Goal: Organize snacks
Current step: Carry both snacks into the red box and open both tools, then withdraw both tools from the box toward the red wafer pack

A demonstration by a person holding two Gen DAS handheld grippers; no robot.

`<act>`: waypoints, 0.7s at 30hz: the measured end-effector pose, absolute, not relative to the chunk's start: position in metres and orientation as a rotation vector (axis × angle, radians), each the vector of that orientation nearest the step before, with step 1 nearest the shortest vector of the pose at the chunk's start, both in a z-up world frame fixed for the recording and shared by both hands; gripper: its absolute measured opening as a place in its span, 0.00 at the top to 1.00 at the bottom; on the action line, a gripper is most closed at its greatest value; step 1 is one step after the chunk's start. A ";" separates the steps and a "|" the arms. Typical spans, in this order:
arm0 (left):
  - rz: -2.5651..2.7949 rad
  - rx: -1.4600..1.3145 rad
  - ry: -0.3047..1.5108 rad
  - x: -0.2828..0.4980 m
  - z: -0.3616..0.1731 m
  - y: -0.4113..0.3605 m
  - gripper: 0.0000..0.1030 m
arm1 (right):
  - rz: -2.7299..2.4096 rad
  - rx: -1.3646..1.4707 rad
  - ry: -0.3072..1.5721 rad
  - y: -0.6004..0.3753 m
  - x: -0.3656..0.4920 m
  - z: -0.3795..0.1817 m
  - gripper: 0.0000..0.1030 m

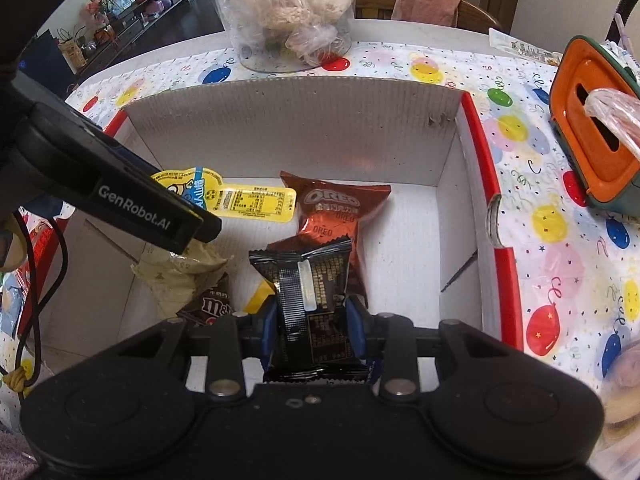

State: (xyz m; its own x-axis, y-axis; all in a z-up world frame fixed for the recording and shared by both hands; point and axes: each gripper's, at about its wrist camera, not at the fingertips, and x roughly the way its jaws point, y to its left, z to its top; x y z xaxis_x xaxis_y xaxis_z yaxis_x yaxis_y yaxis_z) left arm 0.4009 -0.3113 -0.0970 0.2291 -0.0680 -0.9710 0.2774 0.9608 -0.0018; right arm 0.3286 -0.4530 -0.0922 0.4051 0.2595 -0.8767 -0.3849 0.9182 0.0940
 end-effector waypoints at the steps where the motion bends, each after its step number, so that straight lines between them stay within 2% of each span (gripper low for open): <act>1: -0.240 0.178 1.325 0.402 -0.098 -0.310 0.32 | 0.406 -0.129 1.081 -0.453 0.329 -0.093 0.66; 9: -0.244 0.107 1.316 0.400 -0.093 -0.301 0.32 | 0.394 -0.103 1.072 -0.457 0.330 -0.090 0.63; 21: -0.255 0.009 1.178 0.368 -0.057 -0.280 0.32 | 0.414 -0.031 0.973 -0.466 0.319 -0.057 0.48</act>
State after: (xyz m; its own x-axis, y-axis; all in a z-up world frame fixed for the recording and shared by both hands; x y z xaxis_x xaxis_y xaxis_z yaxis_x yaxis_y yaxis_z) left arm 0.3680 -0.2798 -0.0571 0.3572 -0.1927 -0.9139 0.2020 0.9713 -0.1258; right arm 0.3186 -0.4658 -0.0566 0.4911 0.3278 -0.8071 -0.3548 0.9215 0.1583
